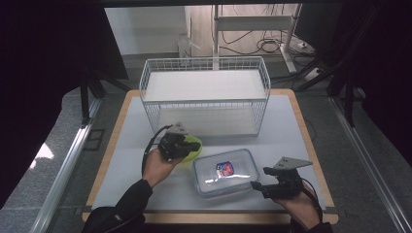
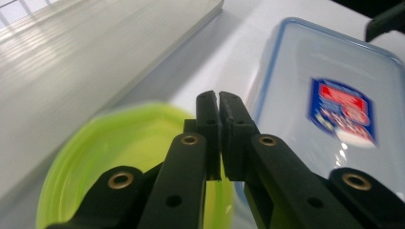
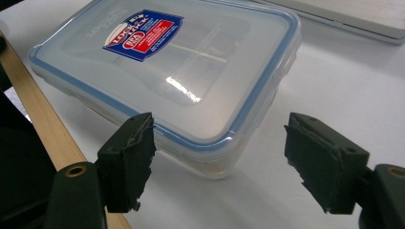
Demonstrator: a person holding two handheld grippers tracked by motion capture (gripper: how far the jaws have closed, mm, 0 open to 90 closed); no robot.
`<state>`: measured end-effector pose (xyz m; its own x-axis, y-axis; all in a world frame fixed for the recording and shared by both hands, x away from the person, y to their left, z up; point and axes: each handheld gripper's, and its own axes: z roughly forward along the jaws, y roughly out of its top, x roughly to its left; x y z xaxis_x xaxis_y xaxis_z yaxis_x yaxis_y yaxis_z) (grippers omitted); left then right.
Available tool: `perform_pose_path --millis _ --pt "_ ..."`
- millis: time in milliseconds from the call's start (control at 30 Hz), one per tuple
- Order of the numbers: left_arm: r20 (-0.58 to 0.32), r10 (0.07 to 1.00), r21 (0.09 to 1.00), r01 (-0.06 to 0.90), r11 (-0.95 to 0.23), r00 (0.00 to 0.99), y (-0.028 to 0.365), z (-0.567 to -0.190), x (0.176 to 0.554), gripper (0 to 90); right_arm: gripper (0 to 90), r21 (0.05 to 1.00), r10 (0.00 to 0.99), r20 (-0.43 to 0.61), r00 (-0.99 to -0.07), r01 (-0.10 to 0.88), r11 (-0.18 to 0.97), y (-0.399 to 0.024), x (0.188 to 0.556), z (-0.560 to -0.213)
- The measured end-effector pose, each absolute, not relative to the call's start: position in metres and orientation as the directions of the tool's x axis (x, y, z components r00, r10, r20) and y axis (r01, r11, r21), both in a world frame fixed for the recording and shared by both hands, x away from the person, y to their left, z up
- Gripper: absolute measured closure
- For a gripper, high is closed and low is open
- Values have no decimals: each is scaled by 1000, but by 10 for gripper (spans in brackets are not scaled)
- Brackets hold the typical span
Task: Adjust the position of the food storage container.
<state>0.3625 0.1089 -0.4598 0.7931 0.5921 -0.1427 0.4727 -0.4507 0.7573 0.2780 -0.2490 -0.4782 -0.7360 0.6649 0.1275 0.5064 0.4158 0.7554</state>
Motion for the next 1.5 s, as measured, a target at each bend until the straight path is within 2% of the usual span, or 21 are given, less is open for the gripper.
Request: perform_pose_path --millis 233,500,600,733,800,967,1100,1167,1500 --pt "-133 595 709 496 -502 792 84 -475 383 882 250 751 672 138 -727 520 407 -251 280 -481" --pt "-107 609 698 496 -516 786 94 -476 383 896 250 747 674 147 -724 528 404 -252 281 -482" --pt "-129 624 705 513 -489 771 103 -476 383 896 249 748 674 149 -724 528 402 -252 281 -482" --pt "-104 645 675 530 -513 757 110 -480 383 896 247 748 673 156 -723 532 398 -252 282 -482" --pt "-126 639 694 527 -490 759 113 -481 384 896 247 748 673 158 -723 532 397 -252 282 -482" --pt "-132 617 725 500 -474 776 100 -470 385 881 245 748 671 166 -722 536 392 -252 282 -483" --pt "-100 617 690 501 -522 781 86 -473 390 882 245 748 671 164 -723 535 393 -252 282 -483" --pt "-95 622 665 514 -542 777 85 -477 392 888 245 748 672 165 -722 536 392 -253 282 -483" --pt "-90 622 652 518 -553 778 94 -479 387 897 244 747 671 168 -722 537 391 -253 283 -483"
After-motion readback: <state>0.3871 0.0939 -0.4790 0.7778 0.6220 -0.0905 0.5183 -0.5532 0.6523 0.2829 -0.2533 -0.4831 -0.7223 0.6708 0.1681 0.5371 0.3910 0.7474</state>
